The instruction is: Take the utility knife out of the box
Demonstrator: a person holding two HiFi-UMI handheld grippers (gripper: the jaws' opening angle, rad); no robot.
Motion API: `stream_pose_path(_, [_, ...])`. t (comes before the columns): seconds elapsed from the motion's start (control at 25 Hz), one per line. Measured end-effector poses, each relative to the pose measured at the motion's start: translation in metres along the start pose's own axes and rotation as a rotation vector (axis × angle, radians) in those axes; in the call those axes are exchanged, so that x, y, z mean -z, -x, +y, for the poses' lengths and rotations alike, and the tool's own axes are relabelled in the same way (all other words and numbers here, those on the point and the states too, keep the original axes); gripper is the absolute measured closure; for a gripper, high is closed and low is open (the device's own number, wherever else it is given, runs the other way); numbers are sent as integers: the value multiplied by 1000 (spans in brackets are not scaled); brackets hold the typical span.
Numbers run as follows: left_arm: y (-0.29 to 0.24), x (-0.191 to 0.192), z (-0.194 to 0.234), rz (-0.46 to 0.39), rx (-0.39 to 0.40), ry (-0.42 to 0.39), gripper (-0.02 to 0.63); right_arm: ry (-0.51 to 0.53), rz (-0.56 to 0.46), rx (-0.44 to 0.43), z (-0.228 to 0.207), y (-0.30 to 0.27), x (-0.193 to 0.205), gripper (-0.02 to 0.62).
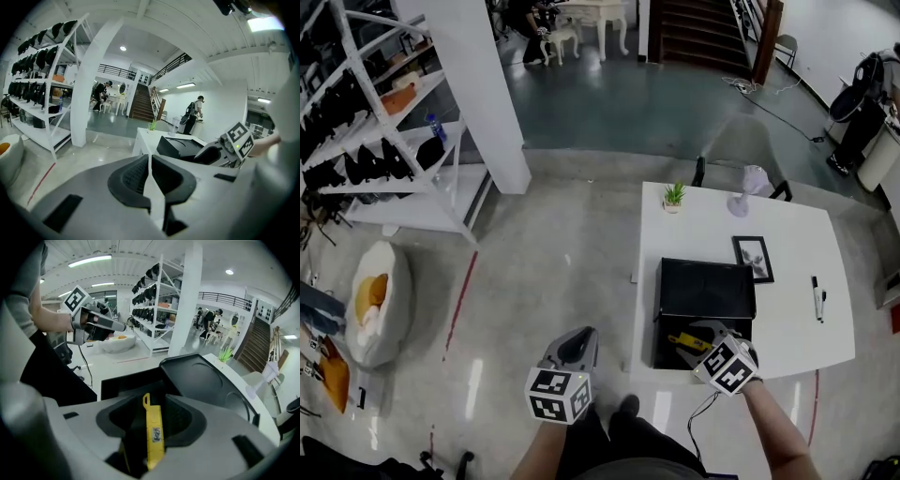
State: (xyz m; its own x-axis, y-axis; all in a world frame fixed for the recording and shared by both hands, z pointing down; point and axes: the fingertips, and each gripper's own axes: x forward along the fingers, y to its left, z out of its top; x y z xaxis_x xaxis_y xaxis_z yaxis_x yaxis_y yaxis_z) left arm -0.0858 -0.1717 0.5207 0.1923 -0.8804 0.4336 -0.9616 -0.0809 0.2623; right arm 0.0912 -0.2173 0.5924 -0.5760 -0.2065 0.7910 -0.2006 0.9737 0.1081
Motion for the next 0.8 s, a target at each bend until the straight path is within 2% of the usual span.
stream_pose_path(0.48, [19,8,14,-6,-59,38,581,39,174,-37,1,-23,33,400])
stream_pose_path(0.8, [23,16,20,-4,-72,59,581,-3,192,-78,-1,-26,37,399])
